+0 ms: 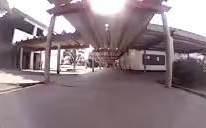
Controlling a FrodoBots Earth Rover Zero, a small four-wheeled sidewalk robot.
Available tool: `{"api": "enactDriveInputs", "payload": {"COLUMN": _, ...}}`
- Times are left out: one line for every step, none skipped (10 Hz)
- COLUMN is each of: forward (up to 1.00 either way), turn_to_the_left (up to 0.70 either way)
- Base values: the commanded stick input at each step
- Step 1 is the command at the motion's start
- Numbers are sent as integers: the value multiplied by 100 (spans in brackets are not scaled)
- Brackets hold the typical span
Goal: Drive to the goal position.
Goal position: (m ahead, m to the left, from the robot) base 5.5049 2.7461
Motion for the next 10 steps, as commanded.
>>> {"api": "enactDriveInputs", "payload": {"forward": 50, "turn_to_the_left": 0}}
{"api": "enactDriveInputs", "payload": {"forward": 50, "turn_to_the_left": 0}}
{"api": "enactDriveInputs", "payload": {"forward": 50, "turn_to_the_left": 0}}
{"api": "enactDriveInputs", "payload": {"forward": 50, "turn_to_the_left": 0}}
{"api": "enactDriveInputs", "payload": {"forward": 50, "turn_to_the_left": 0}}
{"api": "enactDriveInputs", "payload": {"forward": 50, "turn_to_the_left": 0}}
{"api": "enactDriveInputs", "payload": {"forward": 50, "turn_to_the_left": 0}}
{"api": "enactDriveInputs", "payload": {"forward": 50, "turn_to_the_left": 0}}
{"api": "enactDriveInputs", "payload": {"forward": 50, "turn_to_the_left": 0}}
{"api": "enactDriveInputs", "payload": {"forward": 50, "turn_to_the_left": 0}}
